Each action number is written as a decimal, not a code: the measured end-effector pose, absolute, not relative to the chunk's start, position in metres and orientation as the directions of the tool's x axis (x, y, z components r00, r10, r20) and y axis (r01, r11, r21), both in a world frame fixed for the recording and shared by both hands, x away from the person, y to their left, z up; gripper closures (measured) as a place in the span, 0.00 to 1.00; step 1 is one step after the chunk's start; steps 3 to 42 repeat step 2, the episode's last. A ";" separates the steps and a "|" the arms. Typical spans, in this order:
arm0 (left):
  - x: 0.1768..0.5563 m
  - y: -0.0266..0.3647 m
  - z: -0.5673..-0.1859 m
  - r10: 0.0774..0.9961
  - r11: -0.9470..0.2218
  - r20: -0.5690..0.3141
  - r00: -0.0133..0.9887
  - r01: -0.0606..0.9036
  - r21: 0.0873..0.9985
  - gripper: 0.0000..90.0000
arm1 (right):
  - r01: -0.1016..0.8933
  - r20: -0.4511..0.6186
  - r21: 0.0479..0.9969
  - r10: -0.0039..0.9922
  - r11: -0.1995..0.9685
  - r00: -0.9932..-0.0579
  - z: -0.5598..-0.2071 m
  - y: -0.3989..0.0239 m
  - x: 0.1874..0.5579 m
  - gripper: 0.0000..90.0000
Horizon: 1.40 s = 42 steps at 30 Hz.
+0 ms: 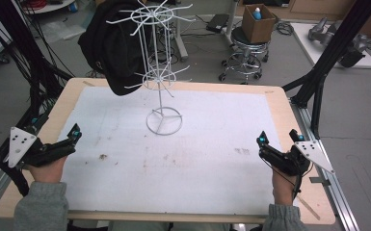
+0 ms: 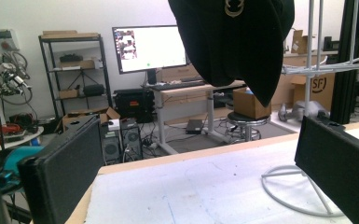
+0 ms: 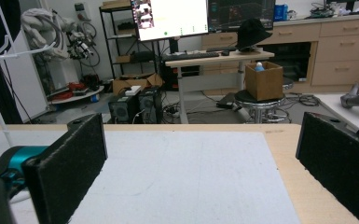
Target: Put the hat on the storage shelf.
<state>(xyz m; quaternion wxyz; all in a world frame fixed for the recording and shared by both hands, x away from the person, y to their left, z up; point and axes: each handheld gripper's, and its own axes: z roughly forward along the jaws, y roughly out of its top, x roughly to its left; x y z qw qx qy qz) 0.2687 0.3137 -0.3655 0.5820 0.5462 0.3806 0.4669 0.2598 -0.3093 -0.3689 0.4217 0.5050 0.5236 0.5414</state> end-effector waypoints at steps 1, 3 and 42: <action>0.269 0.314 -0.366 0.959 -0.033 0.068 0.274 -0.128 0.991 0.02 | 0.073 0.103 0.993 0.986 -0.094 -0.135 -0.369 -0.309 0.260 0.01; 0.269 0.314 -0.366 0.960 -0.034 0.068 0.273 -0.127 0.991 0.02 | 0.072 0.101 0.993 0.986 -0.092 -0.132 -0.369 -0.310 0.260 0.01; 0.269 0.314 -0.366 0.960 -0.034 0.068 0.273 -0.127 0.991 0.02 | 0.072 0.101 0.993 0.986 -0.092 -0.132 -0.369 -0.310 0.260 0.01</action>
